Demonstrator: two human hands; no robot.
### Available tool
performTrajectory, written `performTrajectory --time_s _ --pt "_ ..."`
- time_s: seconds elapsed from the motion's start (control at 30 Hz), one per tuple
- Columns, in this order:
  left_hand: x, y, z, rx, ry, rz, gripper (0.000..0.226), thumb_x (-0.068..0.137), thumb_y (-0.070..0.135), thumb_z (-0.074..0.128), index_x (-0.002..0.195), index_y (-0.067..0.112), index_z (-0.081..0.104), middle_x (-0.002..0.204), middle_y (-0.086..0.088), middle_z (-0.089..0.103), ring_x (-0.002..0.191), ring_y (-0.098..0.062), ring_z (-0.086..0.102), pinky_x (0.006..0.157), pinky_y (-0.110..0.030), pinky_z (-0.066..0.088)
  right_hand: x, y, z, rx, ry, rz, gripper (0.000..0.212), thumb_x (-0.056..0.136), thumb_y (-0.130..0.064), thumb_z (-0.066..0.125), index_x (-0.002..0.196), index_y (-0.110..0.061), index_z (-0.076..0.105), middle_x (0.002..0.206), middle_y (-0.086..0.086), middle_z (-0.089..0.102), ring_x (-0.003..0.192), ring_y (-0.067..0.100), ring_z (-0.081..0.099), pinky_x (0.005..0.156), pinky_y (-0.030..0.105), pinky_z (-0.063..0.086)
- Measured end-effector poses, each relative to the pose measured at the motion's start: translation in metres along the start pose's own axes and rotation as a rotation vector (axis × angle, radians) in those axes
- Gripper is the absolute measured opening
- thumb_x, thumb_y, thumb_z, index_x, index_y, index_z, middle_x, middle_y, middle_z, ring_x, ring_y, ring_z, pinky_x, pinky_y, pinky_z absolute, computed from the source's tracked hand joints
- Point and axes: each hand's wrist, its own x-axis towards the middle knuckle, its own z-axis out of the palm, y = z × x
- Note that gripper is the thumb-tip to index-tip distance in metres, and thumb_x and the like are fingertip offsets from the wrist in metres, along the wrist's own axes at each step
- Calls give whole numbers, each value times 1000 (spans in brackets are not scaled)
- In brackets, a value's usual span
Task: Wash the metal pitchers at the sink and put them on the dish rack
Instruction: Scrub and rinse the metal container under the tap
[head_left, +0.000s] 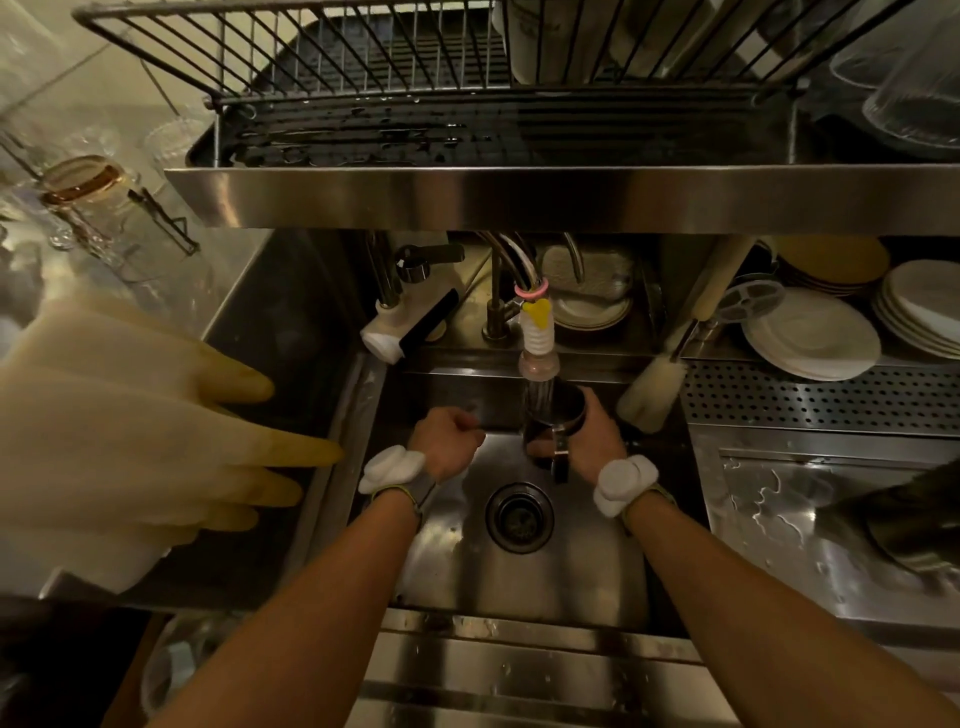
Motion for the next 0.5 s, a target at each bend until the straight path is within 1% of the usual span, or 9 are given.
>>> performTrajectory --time_s 0.07,0.13,0.23,0.3,0.33,0.4,0.43,0.5 --pt "-1 -2 -1 -1 2 1 30 85 23 67 114 14 68 117 -8 68 113 -23 61 95 -27 44 4 -4 10 -4 -29 -15 87 59 -11 88 134 -19 43 124 2 59 118 21 55 99 31 43" --pt "-1 -4 -3 -15 4 -3 29 85 25 67 112 14 69 115 -8 69 111 -23 62 89 -24 43 4 -3 18 -38 -78 -39 86 56 -15 89 130 -22 46 117 -2 60 113 20 58 100 37 47" --pt "0 -6 -3 -23 -10 0 29 85 25 68 111 14 69 114 -8 69 110 -23 62 90 -25 44 6 6 7 -76 -83 -35 85 59 -16 89 131 -20 45 118 -4 60 113 16 56 99 34 45" --pt "-1 -7 -2 -14 -16 -2 30 84 26 68 112 14 69 114 -7 69 111 -22 62 92 -25 44 13 4 2 -112 -41 -36 83 57 -24 88 129 -21 48 120 -4 62 112 14 57 100 37 46" --pt "0 -7 -2 -8 -18 -3 31 84 26 68 113 14 69 114 -7 69 111 -22 62 93 -25 44 17 1 3 -128 -43 -43 83 54 -26 89 128 -22 50 117 -6 63 109 13 58 98 36 47" --pt "2 -5 -3 7 -14 -1 28 85 24 67 111 14 69 114 -8 70 110 -22 63 93 -27 45 18 -8 10 -147 -52 -67 82 53 -26 88 125 -24 51 111 -10 63 103 12 60 86 25 47" --pt "3 -2 -4 18 -9 4 26 85 23 67 109 14 70 113 -8 70 109 -23 63 92 -27 46 18 -8 13 -138 -59 -78 81 53 -25 88 125 -25 50 110 -10 63 103 13 61 84 22 47" --pt "6 1 -5 37 1 12 25 86 23 65 108 15 71 112 -9 70 108 -24 63 91 -29 46 11 -5 12 -122 -78 -76 83 55 -17 88 127 -24 48 113 -8 61 106 12 57 88 25 45"
